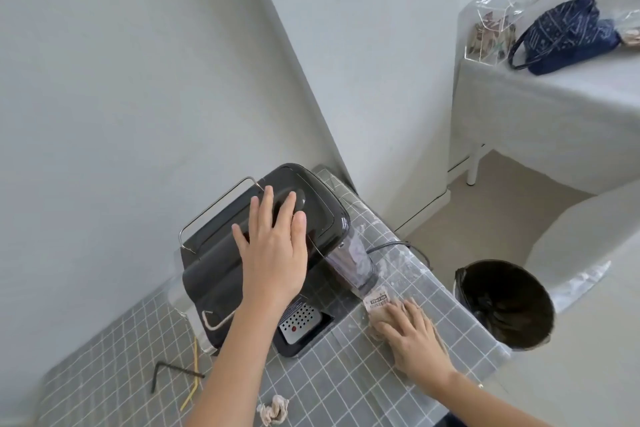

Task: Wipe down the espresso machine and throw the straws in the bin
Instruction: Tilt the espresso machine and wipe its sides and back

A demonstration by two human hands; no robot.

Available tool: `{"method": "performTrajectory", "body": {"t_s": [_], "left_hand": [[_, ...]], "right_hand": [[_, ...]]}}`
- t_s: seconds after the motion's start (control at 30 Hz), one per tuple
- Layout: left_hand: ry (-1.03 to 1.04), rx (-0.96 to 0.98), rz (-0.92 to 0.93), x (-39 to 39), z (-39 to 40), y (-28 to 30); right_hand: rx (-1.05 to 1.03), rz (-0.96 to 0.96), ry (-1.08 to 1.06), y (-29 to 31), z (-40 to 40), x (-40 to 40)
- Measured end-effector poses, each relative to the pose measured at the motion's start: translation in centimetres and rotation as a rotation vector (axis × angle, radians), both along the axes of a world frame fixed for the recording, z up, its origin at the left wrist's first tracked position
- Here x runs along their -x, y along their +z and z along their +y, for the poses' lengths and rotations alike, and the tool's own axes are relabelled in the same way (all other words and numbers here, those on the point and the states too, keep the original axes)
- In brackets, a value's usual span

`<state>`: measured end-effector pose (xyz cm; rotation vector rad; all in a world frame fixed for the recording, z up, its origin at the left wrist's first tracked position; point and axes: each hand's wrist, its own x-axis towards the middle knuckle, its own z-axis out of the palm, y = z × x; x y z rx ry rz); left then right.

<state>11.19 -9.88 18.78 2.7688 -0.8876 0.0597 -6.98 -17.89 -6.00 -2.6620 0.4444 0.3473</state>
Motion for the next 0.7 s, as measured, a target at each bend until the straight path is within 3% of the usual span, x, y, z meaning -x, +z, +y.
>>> {"method": "performTrajectory", "body": {"t_s": [0.17, 0.33, 0.47, 0.6, 0.7], "left_hand": [[-0.095, -0.128, -0.058, 0.1, -0.2, -0.2], [-0.075, -0.156, 0.004, 0.0, -0.2, 0.0], [-0.073, -0.123, 0.024, 0.4, -0.6, 0.2], [-0.068, -0.113, 0.03, 0.3, -0.6, 0.2], [-0.067, -0.1, 0.032, 0.1, -0.7, 0.0]], "right_hand": [[-0.246, -0.233, -0.15, 0.6, -1.6, -0.3], [-0.885, -0.593, -0.926, 8.7, -3.1, -1.8], [-1.221, -0.858, -0.881, 15.4, -3.4, -5.6], [-0.993, -0.861, -0.722, 16.7, -1.8, -11.4], [-0.962, -0.878, -0.861, 13.6, -1.6, -12.5]]}}
